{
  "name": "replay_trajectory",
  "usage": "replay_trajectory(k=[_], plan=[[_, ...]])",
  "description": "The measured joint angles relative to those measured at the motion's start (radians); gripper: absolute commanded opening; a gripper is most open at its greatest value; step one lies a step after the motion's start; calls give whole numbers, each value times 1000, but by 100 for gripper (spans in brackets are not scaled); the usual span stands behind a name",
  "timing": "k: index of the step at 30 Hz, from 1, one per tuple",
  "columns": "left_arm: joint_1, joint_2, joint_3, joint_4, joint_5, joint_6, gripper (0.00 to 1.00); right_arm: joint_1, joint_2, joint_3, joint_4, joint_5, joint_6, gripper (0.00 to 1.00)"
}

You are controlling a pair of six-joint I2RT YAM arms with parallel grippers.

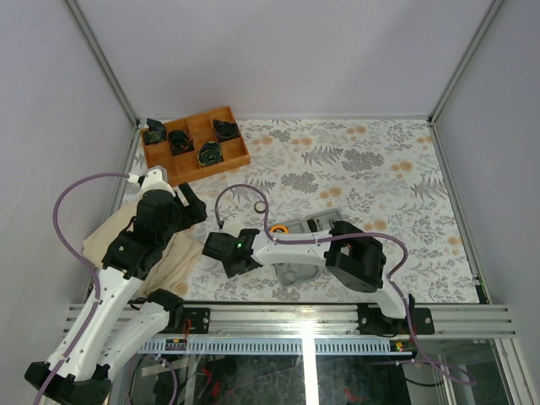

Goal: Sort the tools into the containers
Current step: Pick up the engineering item from the center of the board.

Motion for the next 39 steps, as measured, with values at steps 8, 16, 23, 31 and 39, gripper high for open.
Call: replay_trajectory(k=[8, 16, 23, 31, 39], plan=[[1, 0, 0, 0, 0, 0, 76, 0, -111, -66, 5, 19, -21, 65], [1, 0, 0, 0, 0, 0, 76, 0, -315, -245, 11, 47, -33, 65], [1, 2, 0, 0, 0, 0, 76, -11, -514, -471, 6, 56, -41, 66], [1, 3, 0, 0, 2, 0, 76, -69, -616, -613, 14, 31, -58, 66], [1, 3, 0, 0, 3, 0, 76, -130, -630, -665, 35, -13, -94, 67]])
